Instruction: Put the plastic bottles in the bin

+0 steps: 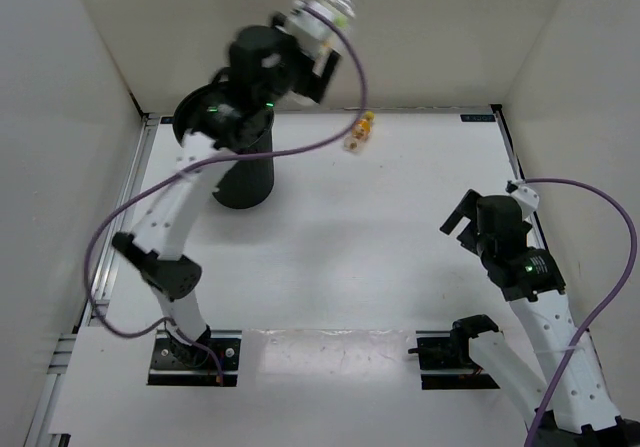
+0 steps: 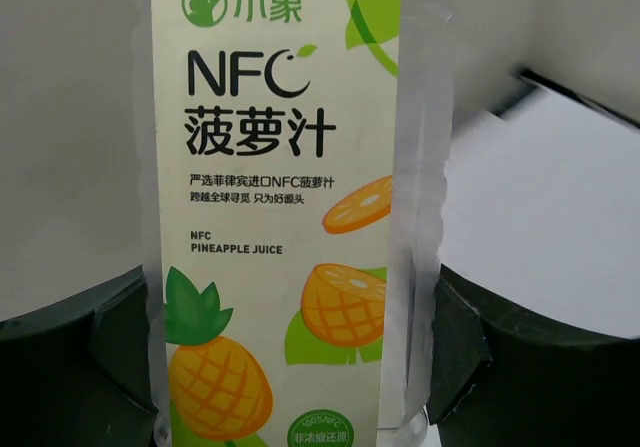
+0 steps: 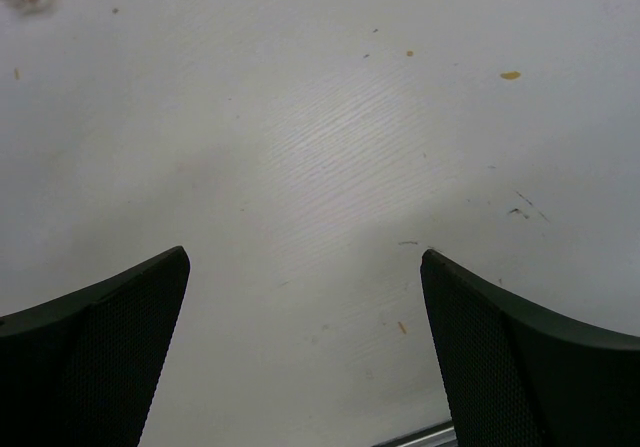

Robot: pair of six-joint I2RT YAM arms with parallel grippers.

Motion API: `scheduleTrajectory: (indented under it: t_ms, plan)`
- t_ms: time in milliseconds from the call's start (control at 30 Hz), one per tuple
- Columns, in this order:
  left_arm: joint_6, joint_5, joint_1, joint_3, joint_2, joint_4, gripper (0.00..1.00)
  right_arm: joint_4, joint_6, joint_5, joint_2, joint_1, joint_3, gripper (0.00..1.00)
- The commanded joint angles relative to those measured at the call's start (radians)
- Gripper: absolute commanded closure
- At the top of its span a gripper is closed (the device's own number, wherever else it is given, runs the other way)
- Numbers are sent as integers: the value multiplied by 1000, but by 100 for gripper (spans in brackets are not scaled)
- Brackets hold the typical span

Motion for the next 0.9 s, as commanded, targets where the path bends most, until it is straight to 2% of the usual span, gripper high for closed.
scheduleTrajectory:
  t_ms: [0,33,100,133,267,367,600,667,700,733,767,800,867]
  plan:
    - [25,-118,159,-31,-89,-12,87,92,21,-53,14,16,-15,0]
    - [14,-93,244,-48,-103,-12,87,107,21,-53,24,28,-15,0]
    - [14,24,330,-137,-152,-12,85,121,30,-53,37,37,-25,0]
    - [-13,60,410,-169,-166,-12,85,132,30,-53,47,53,-25,0]
    - [-66,258,548,-343,-200,-12,84,132,30,-31,68,93,-14,0]
    - [-3,274,549,-387,-200,-12,82,132,30,-31,68,116,-14,0]
    - [-58,324,569,-377,-94,-12,80,84,65,-22,40,125,-49,0]
    - [-69,312,569,-386,-82,-12,72,74,76,-13,19,125,-60,0]
    - [-69,294,569,-386,-82,-12,64,74,76,-13,18,125,-60,0]
    - [-55,293,569,-415,-82,-12,49,63,76,-13,8,125,-60,0]
    - [-41,284,569,-426,-92,-12,18,63,76,-4,8,125,-60,0]
    - [-41,272,569,-438,-101,-12,0,63,61,-4,8,125,-60,0]
    - [-32,250,569,-470,-132,-12,0,63,50,-4,8,125,-60,0]
